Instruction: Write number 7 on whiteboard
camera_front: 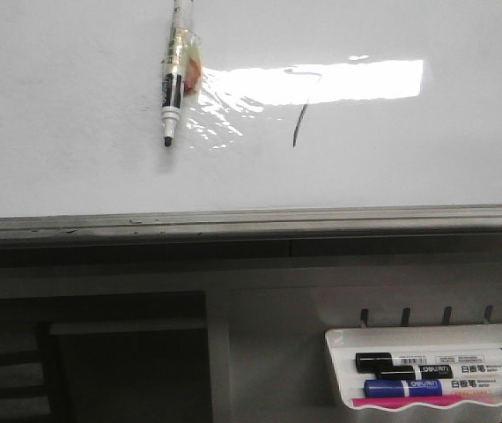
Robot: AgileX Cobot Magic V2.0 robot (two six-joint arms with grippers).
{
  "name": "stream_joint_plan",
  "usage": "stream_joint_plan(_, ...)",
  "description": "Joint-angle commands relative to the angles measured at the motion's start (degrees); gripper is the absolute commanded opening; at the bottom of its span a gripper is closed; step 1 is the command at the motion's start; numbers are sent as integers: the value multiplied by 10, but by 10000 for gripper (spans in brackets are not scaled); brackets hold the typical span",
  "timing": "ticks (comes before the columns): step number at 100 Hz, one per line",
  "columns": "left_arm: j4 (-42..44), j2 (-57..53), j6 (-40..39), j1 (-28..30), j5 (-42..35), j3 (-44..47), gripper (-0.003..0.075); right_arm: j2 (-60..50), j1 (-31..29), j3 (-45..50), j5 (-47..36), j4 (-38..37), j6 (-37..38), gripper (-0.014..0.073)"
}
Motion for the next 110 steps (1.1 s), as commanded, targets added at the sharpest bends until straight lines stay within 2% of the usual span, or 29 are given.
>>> stream_joint_plan(1, 2, -18, -9, 12, -39, 5, -20, 7, -4, -14, -31, 19, -6, -64)
stream_joint_plan(45, -34, -18, -9, 21, -14, 24, -20, 7, -4, -14, -31, 19, -6, -64)
stream_joint_plan(110, -34, -17, -9, 21, -14, 23, -20, 7, -4, -14, -31, 19, -6, -64)
